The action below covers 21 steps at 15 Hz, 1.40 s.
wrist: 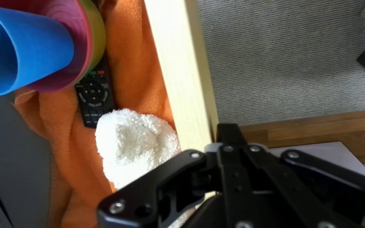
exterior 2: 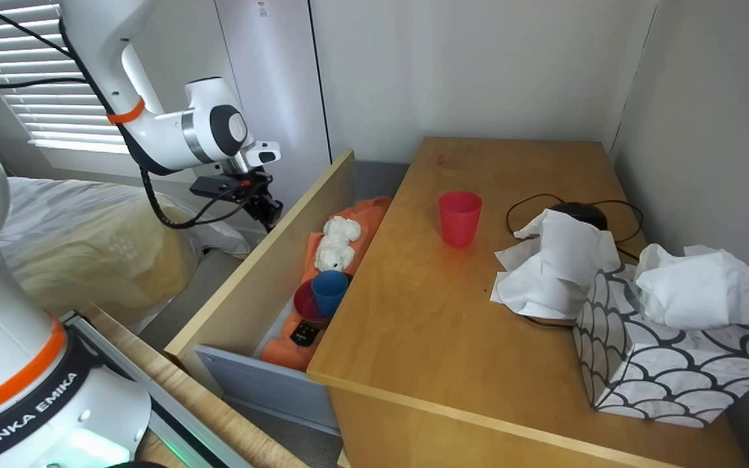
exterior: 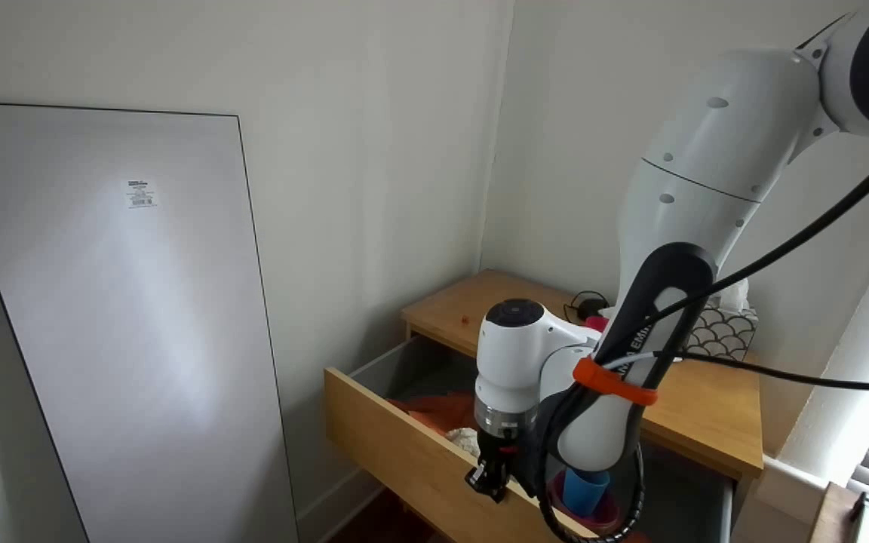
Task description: Close the open drawer.
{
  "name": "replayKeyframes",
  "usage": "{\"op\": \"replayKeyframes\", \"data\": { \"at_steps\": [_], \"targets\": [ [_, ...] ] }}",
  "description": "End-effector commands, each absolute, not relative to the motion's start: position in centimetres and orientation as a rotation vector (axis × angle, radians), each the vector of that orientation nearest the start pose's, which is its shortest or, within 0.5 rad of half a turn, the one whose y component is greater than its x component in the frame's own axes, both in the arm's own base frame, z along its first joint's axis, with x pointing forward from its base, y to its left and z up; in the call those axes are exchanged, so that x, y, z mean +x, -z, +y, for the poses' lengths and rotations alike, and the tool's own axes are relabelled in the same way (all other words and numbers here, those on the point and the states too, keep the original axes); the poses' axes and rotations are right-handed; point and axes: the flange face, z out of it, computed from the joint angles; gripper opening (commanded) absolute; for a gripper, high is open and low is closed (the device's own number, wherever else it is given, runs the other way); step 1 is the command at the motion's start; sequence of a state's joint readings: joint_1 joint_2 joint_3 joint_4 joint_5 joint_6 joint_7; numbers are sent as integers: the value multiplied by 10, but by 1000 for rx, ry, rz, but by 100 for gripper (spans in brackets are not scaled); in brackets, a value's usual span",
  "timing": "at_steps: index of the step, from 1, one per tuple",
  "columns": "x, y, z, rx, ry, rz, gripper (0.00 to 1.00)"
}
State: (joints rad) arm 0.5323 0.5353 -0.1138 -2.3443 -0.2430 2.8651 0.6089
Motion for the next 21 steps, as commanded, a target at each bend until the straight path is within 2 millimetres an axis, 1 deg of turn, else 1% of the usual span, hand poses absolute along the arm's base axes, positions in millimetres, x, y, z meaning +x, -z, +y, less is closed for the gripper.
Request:
{"op": "replayKeyframes", "data": {
  "at_steps": [1, 3, 6, 8, 9, 11, 13, 15, 16, 18, 19, 21],
  "targets": [
    [457, -91, 200, -3331, 103, -137, 0],
    [460, -90, 194, -3367, 128, -175, 0],
    [467, -97, 180, -3429, 182, -217, 0],
    [471, -101, 167, -3471, 209, -219, 0],
    [472, -100, 157, -3498, 211, -216, 0],
    [477, -97, 131, -3547, 219, -187, 0],
    [485, -97, 100, -3599, 233, -139, 0],
    [495, -96, 66, -3640, 240, -57, 0],
    [499, -96, 53, -3659, 238, -18, 0],
    [502, -95, 34, -3667, 203, 53, 0],
    [501, -94, 30, -3656, 172, 83, 0],
    [501, -98, 32, -3624, 143, 118, 0]
  ]
}}
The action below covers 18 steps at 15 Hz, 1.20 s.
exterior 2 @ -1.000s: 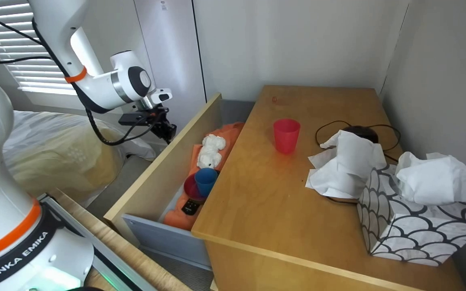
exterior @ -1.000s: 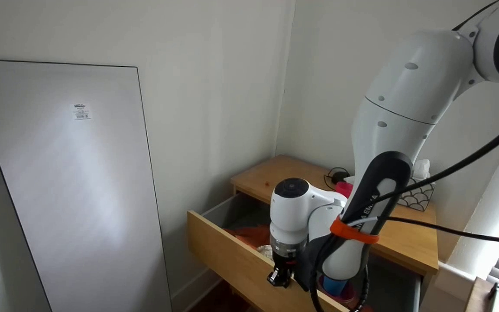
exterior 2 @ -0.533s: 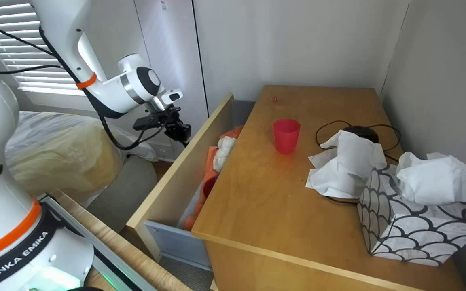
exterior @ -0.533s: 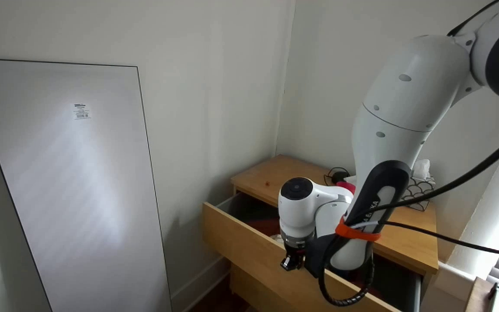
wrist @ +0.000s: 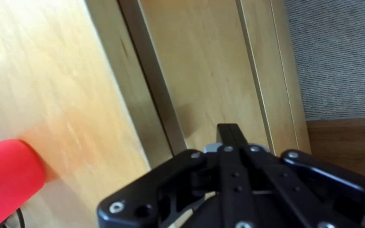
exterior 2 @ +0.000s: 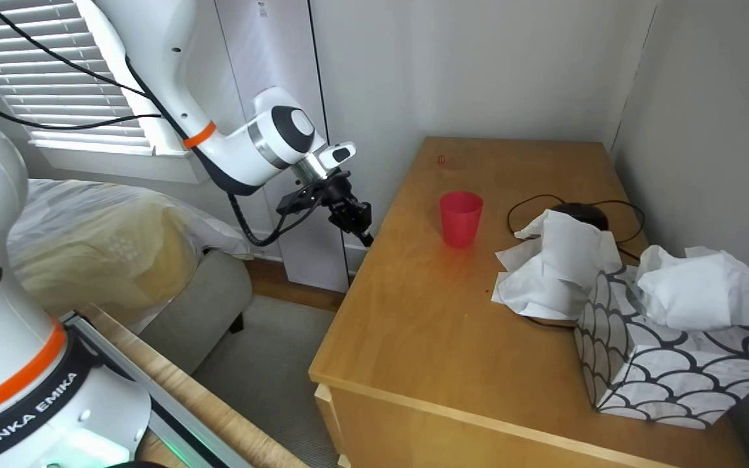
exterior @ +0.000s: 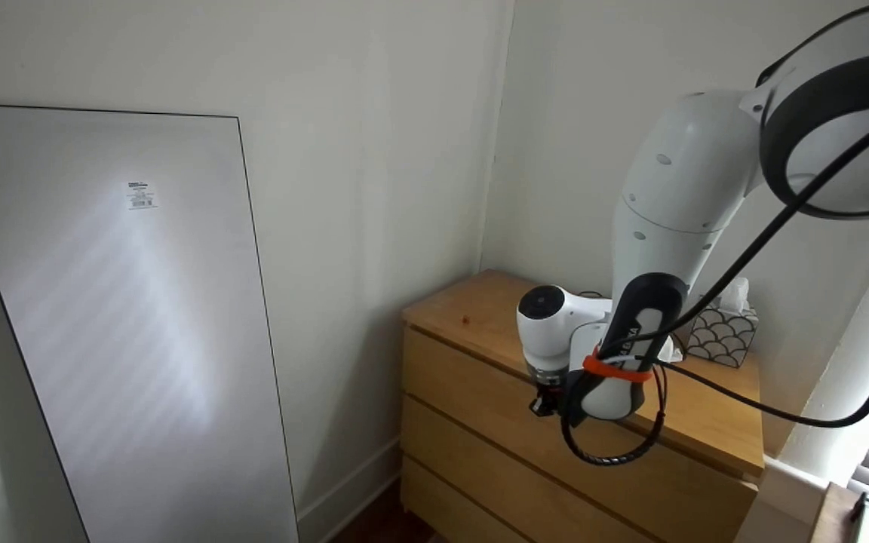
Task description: Close the open drawer.
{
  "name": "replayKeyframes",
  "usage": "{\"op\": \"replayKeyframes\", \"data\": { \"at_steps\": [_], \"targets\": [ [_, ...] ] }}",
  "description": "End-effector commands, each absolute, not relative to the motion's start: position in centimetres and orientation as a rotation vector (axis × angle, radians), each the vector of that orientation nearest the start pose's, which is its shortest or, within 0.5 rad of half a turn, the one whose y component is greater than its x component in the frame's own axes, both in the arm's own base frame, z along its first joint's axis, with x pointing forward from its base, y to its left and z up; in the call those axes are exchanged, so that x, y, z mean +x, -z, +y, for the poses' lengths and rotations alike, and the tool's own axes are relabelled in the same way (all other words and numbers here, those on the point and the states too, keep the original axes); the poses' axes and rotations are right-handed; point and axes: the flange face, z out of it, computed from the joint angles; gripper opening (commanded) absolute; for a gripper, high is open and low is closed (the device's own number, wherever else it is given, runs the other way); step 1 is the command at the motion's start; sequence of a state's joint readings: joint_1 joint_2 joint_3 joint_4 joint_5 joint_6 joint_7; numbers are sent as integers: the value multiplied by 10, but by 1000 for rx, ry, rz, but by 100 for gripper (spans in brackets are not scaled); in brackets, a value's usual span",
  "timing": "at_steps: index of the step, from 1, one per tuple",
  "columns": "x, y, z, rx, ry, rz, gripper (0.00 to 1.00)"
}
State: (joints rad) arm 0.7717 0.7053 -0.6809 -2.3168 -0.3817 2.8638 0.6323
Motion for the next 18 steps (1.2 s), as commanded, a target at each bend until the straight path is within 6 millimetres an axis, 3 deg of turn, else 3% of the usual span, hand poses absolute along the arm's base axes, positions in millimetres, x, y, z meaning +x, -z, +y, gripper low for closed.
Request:
{"op": "replayKeyframes", "data": {
  "at_steps": [1, 4, 8, 13, 14, 16, 18],
  "targets": [
    [500, -101, 35, 2673, -92, -100, 0],
    [502, -113, 47, 2726, -86, -140, 0],
    [510, -150, 54, 2828, -96, -237, 0],
    [508, -211, 31, 2947, 31, -328, 0],
    [506, -223, 25, 2966, 49, -344, 26],
    [502, -249, 13, 3010, 78, -380, 32],
    [496, -274, 3, 3044, 101, -428, 47]
  ]
}}
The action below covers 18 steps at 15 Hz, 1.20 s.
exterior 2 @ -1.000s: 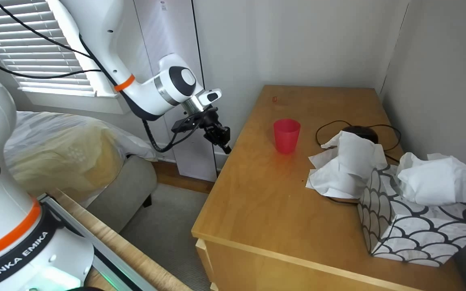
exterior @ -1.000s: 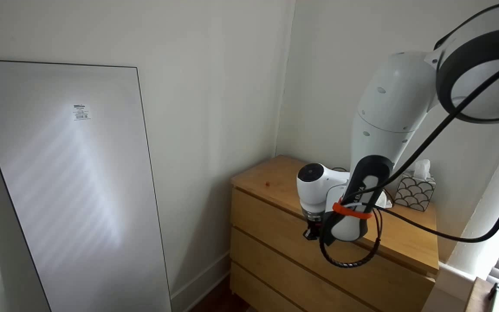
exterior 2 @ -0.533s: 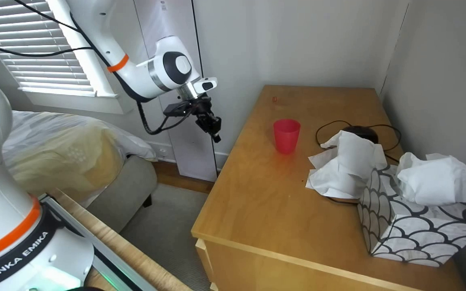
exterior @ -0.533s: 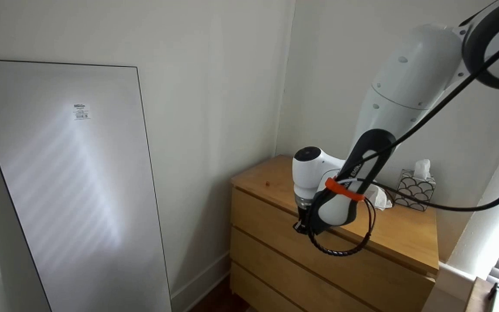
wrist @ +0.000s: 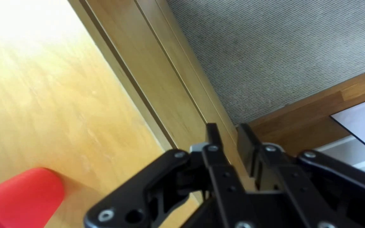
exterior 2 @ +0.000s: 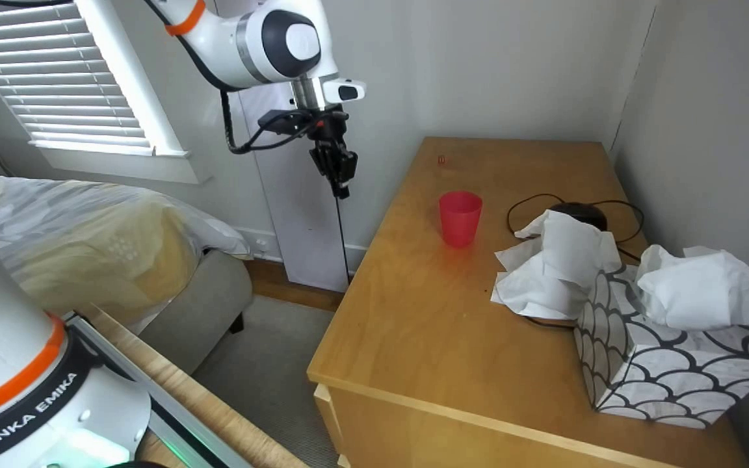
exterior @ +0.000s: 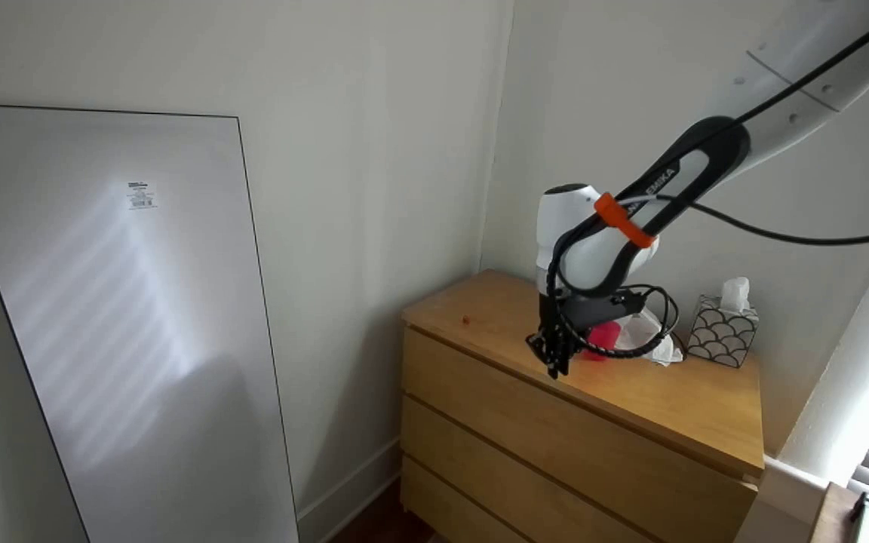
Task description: Close the open drawer.
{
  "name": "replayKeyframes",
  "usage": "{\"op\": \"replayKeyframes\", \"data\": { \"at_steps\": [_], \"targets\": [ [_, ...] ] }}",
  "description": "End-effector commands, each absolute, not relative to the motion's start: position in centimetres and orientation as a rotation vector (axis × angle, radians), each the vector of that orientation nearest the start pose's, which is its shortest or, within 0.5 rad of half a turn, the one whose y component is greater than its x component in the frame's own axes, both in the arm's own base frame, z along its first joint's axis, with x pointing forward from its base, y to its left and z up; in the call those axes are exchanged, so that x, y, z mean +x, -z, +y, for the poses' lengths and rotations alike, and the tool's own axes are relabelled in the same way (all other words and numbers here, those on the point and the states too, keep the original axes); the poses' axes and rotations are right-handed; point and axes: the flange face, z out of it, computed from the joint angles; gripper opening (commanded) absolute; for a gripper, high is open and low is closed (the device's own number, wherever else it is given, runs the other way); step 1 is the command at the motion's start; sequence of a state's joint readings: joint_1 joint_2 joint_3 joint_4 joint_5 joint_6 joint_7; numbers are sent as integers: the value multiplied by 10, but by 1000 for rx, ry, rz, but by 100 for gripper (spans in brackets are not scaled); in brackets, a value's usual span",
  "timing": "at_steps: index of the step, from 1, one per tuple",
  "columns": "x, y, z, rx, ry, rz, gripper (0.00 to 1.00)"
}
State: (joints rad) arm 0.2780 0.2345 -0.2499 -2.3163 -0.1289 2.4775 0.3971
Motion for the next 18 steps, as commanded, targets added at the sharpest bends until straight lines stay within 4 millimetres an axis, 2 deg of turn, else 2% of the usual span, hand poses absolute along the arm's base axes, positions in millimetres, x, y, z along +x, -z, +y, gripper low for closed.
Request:
{"op": "replayKeyframes", "data": {
  "at_steps": [1, 3, 7, 12, 14, 15, 18],
  "targets": [
    [493, -286, -1, -3152, -111, 471, 55],
    [484, -310, -7, -3119, -114, 526, 69],
    [464, -355, -13, -3108, -79, 528, 99],
    [437, -395, -16, -3123, 47, 527, 100],
    [424, -403, -11, -3098, 63, 428, 100],
    [448, -397, -14, -3111, 58, 503, 99],
    [435, -404, -11, -3110, 83, 449, 100]
  ]
}}
